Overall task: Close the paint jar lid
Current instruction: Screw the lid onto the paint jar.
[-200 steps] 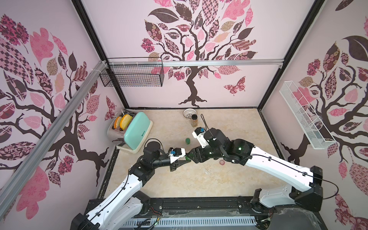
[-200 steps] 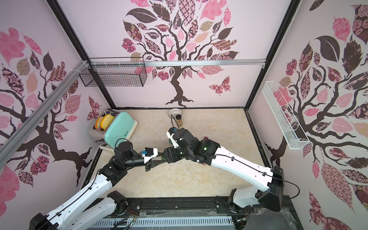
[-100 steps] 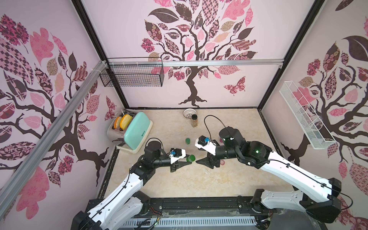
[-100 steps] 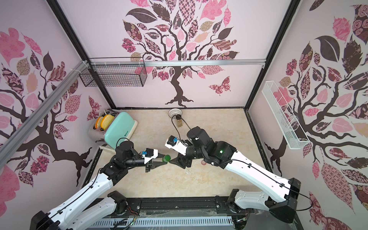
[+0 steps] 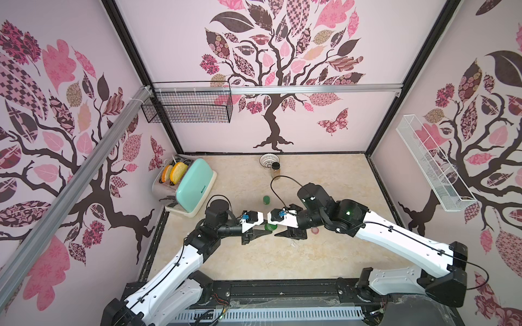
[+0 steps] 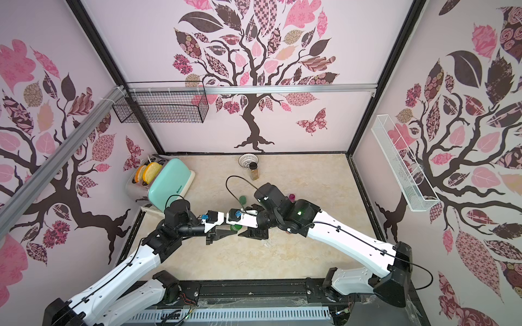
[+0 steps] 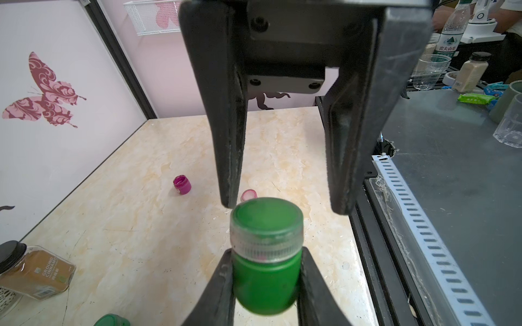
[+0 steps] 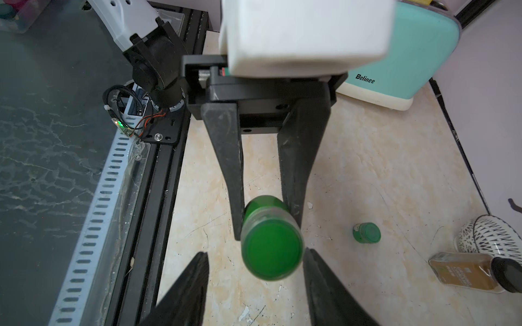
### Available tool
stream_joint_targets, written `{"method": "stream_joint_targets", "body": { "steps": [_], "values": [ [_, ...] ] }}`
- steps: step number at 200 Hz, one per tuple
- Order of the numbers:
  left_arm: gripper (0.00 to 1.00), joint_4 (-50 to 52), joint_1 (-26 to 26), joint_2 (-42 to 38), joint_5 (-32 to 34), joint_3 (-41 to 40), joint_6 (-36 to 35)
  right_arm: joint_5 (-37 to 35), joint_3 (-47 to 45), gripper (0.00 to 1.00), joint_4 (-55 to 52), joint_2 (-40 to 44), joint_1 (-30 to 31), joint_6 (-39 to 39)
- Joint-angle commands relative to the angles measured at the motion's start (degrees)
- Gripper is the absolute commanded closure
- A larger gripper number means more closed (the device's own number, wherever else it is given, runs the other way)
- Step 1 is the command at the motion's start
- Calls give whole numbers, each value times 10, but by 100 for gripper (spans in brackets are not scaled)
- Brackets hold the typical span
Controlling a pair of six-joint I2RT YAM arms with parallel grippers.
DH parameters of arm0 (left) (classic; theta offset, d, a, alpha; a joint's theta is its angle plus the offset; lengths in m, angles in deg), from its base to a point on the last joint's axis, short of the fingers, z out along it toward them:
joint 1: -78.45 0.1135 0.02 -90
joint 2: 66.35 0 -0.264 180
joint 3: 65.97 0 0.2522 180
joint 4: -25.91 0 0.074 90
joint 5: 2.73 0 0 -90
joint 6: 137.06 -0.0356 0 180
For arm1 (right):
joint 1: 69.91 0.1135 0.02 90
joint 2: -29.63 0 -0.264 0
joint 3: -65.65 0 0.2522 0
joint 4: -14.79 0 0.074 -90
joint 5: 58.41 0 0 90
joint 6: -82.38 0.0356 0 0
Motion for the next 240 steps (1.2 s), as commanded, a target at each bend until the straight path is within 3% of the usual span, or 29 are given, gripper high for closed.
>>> {"method": "stream_joint_targets", "body": {
  "steps": [1,76,119,155,186,240],
  "values": [
    [82,-7,-1,0,-11,17,-8,20,30,50,-1,-4,3,-8],
    [82,-8,-1,5,-14,20,-7,8,38,57,-7,-15,3,2],
    [82,-7,-1,4,-12,19,-7,5,53,75,-17,-29,3,34],
    [82,-7,-1,3,-10,19,-8,-8,51,79,-13,-30,9,77],
    [82,-8,-1,2,-8,19,-8,-39,50,82,8,-31,28,153],
    [82,-8,-2,-2,-5,19,-9,-109,60,88,41,-55,52,379]
  ]
}}
